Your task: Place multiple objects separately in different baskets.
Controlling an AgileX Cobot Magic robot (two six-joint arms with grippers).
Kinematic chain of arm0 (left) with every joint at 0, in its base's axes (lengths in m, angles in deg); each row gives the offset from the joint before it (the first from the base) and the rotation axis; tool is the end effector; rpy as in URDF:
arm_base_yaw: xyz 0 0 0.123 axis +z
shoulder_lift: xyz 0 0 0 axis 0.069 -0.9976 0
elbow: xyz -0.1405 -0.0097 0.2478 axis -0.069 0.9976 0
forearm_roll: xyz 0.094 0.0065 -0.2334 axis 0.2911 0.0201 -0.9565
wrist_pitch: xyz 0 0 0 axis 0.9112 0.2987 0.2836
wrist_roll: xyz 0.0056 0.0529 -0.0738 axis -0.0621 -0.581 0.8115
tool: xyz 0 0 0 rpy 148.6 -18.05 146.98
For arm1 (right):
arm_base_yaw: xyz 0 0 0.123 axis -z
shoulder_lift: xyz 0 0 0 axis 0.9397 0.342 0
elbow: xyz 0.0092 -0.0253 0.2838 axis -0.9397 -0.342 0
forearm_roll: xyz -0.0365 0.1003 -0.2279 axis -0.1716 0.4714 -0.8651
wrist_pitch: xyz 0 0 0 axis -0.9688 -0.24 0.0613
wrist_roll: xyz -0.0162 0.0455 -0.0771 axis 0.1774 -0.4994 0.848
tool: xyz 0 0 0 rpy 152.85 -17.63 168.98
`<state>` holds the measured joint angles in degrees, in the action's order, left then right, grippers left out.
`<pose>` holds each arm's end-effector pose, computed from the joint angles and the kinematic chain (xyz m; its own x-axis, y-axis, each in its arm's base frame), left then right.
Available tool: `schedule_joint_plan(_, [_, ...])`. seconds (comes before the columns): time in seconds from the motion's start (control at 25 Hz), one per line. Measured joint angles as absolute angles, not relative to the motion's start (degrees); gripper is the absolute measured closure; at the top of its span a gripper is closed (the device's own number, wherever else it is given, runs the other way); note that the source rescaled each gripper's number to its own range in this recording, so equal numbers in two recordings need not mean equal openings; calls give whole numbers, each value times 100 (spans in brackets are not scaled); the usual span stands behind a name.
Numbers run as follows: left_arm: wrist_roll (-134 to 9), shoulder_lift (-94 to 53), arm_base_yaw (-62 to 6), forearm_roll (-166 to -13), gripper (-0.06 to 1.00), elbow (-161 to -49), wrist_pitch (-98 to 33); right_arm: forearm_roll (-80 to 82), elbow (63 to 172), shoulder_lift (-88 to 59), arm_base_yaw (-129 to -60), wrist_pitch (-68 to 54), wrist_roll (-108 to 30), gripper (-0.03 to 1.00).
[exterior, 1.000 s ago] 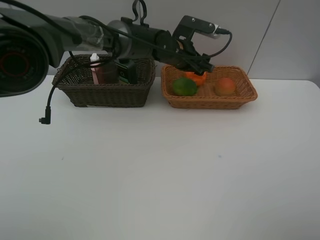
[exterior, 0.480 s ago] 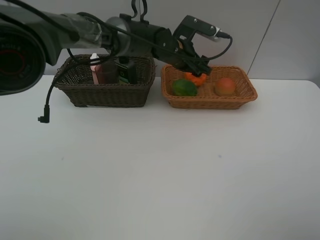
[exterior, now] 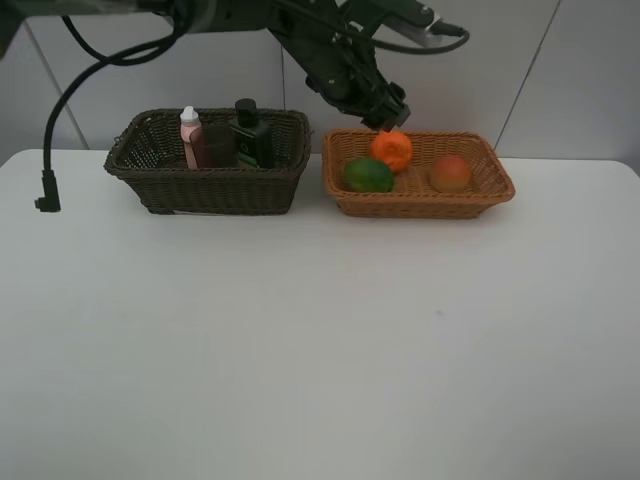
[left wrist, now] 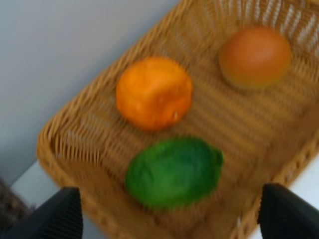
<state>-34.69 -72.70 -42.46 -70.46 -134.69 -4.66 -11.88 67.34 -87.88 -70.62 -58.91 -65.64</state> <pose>0.4037 -0.3148 0.2433 -0.4089 0.5648 -0.7168 0.6792 0.7130 0.1743 -0.0083 -0.0069 0.2833 -0.4307 0.0212 -0.9022 0.0670 0.9977 -0.0086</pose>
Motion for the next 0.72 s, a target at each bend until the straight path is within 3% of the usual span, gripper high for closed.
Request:
schedule_joint_plan(0.44, [-3469, -5619, -4502, -6924, 3, -13304, 1764, -1188, 6734, -8788, -7062, -5891, -6564, 11])
schedule_joint_plan(0.72, [-3364, -4245, -4566, -6906, 3, -11399, 1496, -1188, 6734, -8788, -7062, -5891, -6564, 11])
